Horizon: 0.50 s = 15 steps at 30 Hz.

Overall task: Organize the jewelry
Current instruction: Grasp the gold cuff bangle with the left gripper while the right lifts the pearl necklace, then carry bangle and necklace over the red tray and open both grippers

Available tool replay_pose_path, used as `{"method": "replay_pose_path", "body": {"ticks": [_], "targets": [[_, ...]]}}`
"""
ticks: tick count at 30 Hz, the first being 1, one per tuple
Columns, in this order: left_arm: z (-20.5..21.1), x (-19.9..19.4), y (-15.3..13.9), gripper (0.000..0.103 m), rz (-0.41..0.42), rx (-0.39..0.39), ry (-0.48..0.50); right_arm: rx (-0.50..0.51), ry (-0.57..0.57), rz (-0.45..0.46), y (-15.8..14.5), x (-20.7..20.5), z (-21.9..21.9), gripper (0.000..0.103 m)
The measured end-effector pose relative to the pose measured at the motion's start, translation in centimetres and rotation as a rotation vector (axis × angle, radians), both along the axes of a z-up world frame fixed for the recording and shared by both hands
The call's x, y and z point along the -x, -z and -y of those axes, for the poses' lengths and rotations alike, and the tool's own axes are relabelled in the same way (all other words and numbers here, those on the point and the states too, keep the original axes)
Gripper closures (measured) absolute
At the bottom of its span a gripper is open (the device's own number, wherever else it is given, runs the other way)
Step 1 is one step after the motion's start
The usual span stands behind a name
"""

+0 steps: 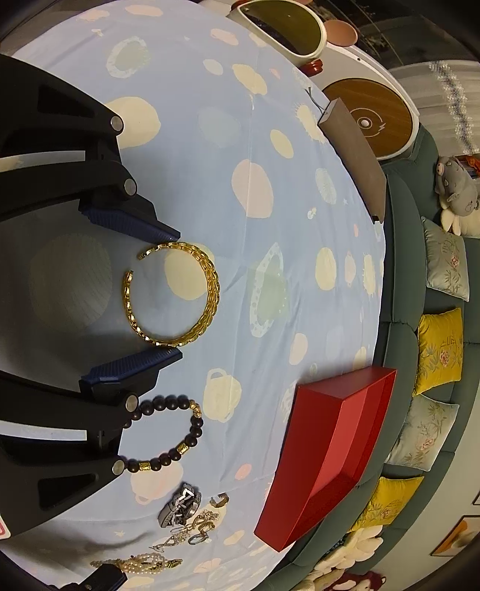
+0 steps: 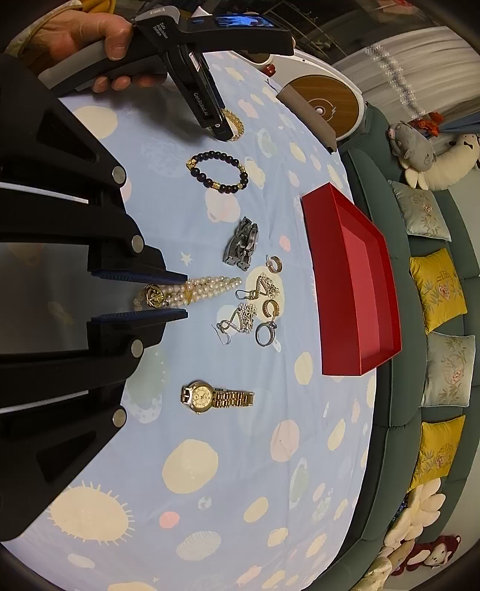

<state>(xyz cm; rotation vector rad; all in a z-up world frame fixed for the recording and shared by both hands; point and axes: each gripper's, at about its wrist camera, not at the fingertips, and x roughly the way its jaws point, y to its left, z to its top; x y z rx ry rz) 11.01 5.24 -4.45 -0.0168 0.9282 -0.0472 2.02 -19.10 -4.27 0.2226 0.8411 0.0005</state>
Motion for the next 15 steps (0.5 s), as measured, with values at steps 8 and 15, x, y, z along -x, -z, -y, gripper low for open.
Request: {"method": "replay_pose_path", "body": {"ticks": [8,15], "targets": [[1.2,1.4,-5.8,0.048,0.092,0.079,0.037,-0.024,-0.01,0.038,-1.6,0.2,-0.2,0.09],[5.2,-0.2,-12.0,0.048,0.128,0.094,0.178,-0.065,-0.034,0.1,-5.8,-0.9,0.4,0.09]]}}
